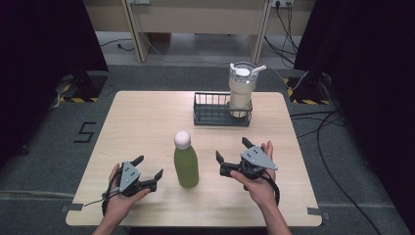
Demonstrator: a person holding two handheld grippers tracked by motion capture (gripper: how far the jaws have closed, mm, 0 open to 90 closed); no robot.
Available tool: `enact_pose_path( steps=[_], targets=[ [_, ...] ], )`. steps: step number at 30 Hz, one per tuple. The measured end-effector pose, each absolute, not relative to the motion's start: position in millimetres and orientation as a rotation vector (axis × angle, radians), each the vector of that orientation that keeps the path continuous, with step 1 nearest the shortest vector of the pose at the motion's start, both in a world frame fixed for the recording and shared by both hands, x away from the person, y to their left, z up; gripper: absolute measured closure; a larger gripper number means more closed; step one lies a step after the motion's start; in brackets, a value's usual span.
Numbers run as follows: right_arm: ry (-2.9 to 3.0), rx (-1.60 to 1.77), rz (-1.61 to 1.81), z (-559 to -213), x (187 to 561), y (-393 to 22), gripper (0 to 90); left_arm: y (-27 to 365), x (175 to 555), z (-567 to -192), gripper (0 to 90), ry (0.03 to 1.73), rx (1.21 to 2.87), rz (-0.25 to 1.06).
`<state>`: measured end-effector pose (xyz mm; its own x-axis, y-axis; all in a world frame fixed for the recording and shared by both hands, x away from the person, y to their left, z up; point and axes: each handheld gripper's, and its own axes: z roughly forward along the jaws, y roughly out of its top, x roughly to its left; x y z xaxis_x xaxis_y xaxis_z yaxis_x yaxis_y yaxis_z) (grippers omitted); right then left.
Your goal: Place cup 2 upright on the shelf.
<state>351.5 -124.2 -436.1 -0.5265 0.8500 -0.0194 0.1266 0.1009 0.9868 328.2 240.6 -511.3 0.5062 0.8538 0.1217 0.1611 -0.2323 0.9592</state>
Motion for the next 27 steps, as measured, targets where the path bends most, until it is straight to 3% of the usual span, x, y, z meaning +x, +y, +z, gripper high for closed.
enact_pose_path(
  steps=[27],
  targets=[
    [1.93, 0.775, 1.626, -437, 329, -65, 0.2, 241, 329, -512, 13.5, 0.868, 1.703, 0.829]
  ],
)
